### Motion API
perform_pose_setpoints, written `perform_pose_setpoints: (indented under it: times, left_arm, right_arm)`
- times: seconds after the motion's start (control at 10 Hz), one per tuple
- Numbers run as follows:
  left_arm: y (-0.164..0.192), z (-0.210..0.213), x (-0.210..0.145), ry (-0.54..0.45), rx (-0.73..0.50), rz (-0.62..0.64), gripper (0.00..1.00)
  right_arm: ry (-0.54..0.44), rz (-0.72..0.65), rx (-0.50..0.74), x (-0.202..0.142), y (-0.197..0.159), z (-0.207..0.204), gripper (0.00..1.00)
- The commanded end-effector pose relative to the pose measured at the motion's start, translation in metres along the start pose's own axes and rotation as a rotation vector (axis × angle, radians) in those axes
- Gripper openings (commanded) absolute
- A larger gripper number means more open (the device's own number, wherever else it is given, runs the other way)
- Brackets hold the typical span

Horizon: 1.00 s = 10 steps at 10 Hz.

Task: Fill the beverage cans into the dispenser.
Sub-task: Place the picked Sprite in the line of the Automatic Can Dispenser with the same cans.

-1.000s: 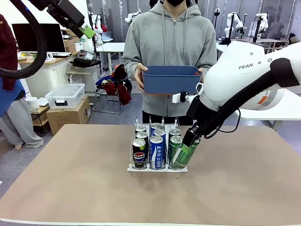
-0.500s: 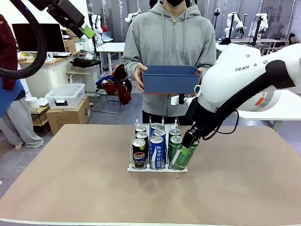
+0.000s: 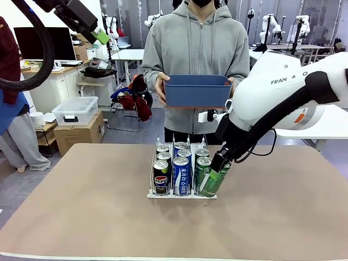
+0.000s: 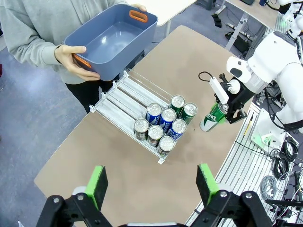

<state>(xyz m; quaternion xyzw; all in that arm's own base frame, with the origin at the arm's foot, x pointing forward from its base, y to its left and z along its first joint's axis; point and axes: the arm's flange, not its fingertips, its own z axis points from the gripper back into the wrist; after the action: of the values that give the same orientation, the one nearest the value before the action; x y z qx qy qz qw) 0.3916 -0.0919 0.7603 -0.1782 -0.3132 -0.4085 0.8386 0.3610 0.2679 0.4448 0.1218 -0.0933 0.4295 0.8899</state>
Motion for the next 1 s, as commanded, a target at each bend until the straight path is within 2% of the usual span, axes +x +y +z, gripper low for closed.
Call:
perform_pose_setpoints:
  times: [0.0, 0.9]
  left_arm:
    - [0.001, 0.001, -0.002, 0.000, -0.002, 0.002, 1.00]
    - [0.001, 0.001, -0.002, 0.000, -0.002, 0.002, 1.00]
  right_arm:
    - [-0.018, -0.051, -0.055, 0.013, -0.003, -0.006, 0.58]
    - [-0.024, -0.109, -0.170, 0.072, -0.044, -0.013, 0.58]
